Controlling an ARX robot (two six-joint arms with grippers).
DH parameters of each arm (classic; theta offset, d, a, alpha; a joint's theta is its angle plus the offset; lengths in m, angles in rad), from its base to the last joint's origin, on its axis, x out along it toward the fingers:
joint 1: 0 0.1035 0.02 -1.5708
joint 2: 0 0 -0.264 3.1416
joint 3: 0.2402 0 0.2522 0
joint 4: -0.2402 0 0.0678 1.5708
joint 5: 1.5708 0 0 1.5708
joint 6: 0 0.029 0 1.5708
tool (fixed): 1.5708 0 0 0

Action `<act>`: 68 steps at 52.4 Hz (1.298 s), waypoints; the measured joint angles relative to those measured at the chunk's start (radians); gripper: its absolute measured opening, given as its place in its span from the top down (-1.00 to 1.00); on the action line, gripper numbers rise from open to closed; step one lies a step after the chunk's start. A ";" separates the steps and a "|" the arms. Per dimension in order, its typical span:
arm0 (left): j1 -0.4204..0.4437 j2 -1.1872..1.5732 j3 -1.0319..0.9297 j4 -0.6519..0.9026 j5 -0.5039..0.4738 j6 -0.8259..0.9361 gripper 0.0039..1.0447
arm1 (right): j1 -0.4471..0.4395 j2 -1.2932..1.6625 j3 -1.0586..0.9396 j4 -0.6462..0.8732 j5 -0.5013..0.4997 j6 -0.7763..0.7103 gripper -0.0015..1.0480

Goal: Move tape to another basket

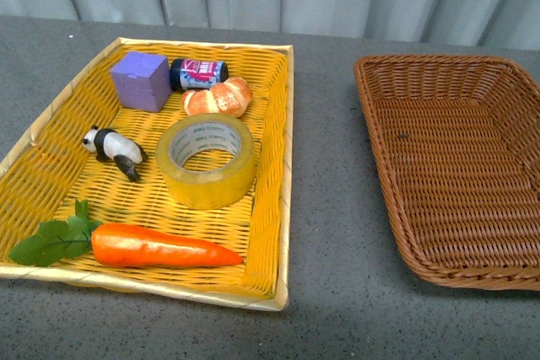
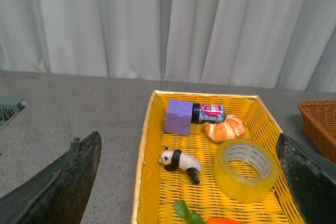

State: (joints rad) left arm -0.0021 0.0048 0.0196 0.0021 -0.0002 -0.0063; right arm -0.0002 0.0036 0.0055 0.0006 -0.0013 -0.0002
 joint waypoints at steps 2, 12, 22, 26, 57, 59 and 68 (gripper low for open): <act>0.000 0.000 0.000 0.000 0.000 0.000 -0.88 | 0.000 0.000 0.000 0.000 0.000 0.000 -0.82; 0.000 0.000 0.000 0.000 0.000 0.000 -0.88 | 0.000 0.000 0.000 0.000 0.000 0.000 -0.82; 0.000 0.000 0.000 0.000 0.000 0.000 -0.88 | 0.000 0.000 0.000 0.000 0.000 0.000 -0.82; 0.000 0.000 0.000 0.000 0.000 0.000 -0.88 | 0.000 0.000 0.000 0.000 0.000 0.000 -0.83; 0.000 0.000 0.000 0.000 0.000 0.000 -0.88 | 0.000 0.000 0.000 0.000 0.000 0.000 -0.82; 0.000 0.000 0.000 0.000 0.000 0.000 -0.88 | 0.000 0.000 0.000 0.000 0.000 0.000 -0.82; 0.000 0.000 0.000 0.000 0.000 0.000 -0.88 | 0.000 0.000 0.000 0.000 0.000 0.000 -0.82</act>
State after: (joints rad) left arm -0.0021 0.0048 0.0196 0.0021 -0.0002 -0.0063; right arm -0.0002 0.0036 0.0055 0.0006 -0.0013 -0.0002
